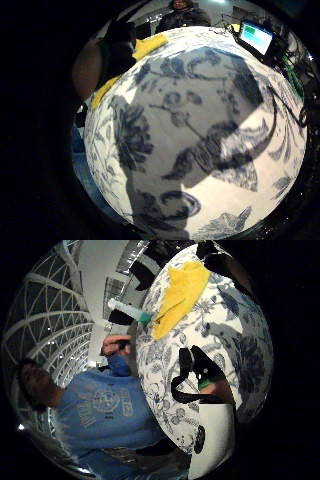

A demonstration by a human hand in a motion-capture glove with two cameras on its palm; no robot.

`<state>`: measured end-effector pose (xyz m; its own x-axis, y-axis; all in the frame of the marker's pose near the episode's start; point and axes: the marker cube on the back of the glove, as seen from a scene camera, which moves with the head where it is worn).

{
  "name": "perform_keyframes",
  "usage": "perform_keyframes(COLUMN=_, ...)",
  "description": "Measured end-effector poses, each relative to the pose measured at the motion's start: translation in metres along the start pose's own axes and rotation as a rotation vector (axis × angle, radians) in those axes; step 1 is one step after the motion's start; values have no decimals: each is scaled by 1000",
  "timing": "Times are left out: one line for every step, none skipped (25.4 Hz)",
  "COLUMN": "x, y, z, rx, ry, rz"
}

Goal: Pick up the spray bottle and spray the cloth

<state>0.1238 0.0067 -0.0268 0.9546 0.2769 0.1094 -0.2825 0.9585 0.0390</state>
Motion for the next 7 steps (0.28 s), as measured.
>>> perform_keyframes(x=3, y=5, z=1, rx=-5, ry=10, rz=6)
perform_keyframes(x=5, y=9, z=2, rx=-9, ry=21, rz=8)
perform_keyframes(x=6, y=12, z=2, rx=-12, ry=33, rz=8)
perform_keyframes(x=7, y=14, z=3, rx=-13, ry=45, rz=6)
perform_keyframes(x=8, y=16, z=3, rx=-13, ry=55, rz=3)
perform_keyframes(x=8, y=17, z=2, rx=-13, ry=63, rz=1)
perform_keyframes(x=9, y=17, z=2, rx=-12, ry=66, rz=-1)
